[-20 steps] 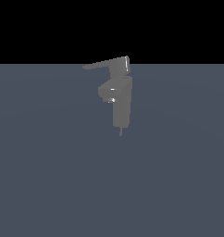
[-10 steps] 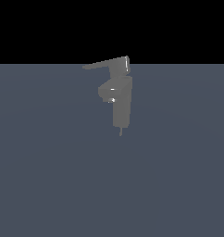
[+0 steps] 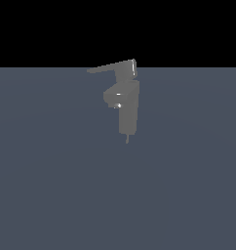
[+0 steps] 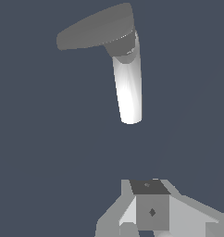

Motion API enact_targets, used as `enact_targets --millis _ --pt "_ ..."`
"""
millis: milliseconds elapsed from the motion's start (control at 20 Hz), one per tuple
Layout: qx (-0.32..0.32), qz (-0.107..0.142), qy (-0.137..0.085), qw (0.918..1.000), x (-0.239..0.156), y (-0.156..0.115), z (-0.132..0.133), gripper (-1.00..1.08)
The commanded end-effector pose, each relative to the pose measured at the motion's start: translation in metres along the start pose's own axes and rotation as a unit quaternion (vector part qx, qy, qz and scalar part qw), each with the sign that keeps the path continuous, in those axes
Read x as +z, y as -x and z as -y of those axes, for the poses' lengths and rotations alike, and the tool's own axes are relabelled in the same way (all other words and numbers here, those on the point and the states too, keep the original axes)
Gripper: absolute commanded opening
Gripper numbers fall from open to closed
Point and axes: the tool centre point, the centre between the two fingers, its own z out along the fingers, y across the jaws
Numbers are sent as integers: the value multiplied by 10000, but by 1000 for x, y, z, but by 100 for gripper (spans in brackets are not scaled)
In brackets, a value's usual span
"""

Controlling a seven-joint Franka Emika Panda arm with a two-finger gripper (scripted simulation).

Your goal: Turn on the faucet by rotating a designated handle.

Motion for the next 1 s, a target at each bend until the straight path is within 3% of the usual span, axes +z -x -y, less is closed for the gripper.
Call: enact_targets --millis 0,450,950 --pt "338 52 -35 9994 1 -14 6 -100" --pt "1548 224 -78 9877 13 -63 26 -100" --pt "2882 358 -13 9569 36 -117 48 -100"
